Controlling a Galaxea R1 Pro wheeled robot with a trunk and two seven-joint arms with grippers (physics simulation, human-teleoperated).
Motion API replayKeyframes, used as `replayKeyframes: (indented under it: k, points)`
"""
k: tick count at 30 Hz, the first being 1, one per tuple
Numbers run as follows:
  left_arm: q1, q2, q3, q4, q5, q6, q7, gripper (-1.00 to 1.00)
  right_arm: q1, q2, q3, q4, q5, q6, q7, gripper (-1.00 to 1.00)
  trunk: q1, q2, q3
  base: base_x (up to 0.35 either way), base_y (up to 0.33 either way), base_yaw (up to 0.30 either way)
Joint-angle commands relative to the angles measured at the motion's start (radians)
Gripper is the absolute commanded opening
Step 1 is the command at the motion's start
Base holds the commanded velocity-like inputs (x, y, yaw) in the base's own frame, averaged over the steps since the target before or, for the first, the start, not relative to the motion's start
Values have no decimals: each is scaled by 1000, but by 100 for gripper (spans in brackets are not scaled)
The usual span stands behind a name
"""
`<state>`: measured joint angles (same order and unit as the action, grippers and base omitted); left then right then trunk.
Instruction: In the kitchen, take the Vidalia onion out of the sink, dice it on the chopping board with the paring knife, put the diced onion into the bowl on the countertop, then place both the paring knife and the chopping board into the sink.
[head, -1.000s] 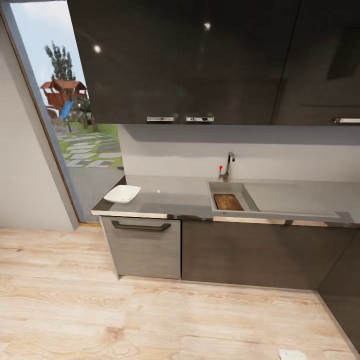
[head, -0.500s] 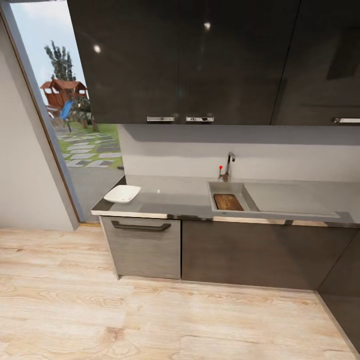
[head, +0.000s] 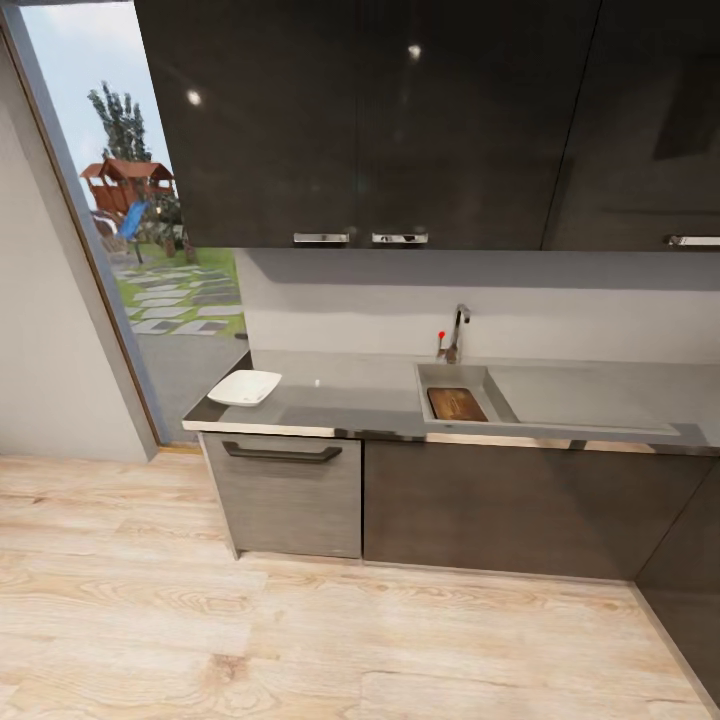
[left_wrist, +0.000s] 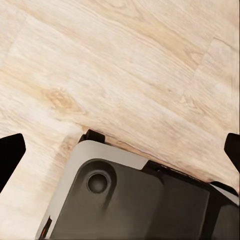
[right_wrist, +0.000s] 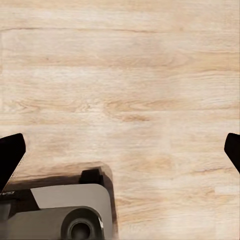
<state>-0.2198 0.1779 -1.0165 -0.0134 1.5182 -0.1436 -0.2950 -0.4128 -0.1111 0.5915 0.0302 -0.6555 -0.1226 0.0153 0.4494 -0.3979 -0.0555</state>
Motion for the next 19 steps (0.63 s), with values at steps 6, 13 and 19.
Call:
replayKeyframes:
  k: [6,13,19]
  points:
    - [-1,-44,-9,-2,11,-4,-2,100,-1,40,8,2,-8,-5,2,100,1,-2,-2,0,0,0]
    - [-1,-75,-7,-2,10,-5,-1,100,-1,47,7,3,-9,-5,2,100,1,-2,-2,0,0,0]
    - [-1,-76,-5,-1,10,-5,-2,100,-1,48,7,3,-8,-5,2,100,1,-2,-2,0,0,0]
